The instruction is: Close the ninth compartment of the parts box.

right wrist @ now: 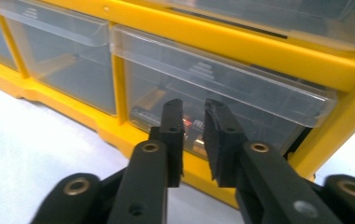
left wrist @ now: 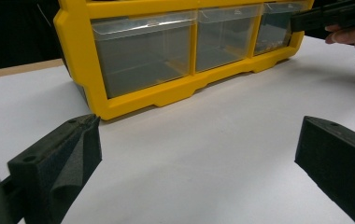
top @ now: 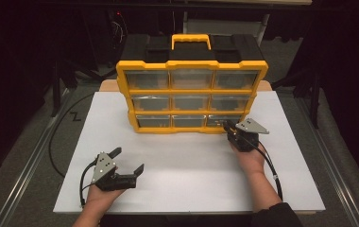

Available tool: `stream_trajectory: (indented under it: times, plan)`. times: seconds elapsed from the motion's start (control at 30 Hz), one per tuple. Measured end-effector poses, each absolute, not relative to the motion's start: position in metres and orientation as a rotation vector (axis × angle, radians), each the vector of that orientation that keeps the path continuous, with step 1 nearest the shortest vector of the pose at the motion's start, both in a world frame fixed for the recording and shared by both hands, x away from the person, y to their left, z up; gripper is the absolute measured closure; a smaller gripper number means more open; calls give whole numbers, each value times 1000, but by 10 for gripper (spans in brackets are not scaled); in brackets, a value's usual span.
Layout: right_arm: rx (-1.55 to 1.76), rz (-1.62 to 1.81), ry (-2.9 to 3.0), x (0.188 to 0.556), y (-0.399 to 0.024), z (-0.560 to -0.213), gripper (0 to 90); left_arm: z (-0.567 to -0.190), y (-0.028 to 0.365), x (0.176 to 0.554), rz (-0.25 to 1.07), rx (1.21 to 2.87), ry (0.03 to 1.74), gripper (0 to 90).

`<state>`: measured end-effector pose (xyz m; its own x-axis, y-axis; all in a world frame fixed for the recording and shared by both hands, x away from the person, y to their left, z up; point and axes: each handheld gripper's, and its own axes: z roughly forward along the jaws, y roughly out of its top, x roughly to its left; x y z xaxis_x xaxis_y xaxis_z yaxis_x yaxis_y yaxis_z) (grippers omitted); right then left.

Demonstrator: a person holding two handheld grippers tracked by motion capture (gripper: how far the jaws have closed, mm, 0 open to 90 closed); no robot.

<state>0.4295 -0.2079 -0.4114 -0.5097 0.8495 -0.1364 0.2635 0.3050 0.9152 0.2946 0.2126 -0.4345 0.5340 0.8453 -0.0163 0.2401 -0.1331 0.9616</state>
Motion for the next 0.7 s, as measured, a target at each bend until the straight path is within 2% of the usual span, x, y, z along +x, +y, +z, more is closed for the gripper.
stream_trajectory:
  times: [0.7]
  plan:
    - [935, 1217, 2023, 387, -217, -405, 347, -433, 218, 295, 685, 1669, 934, 12]
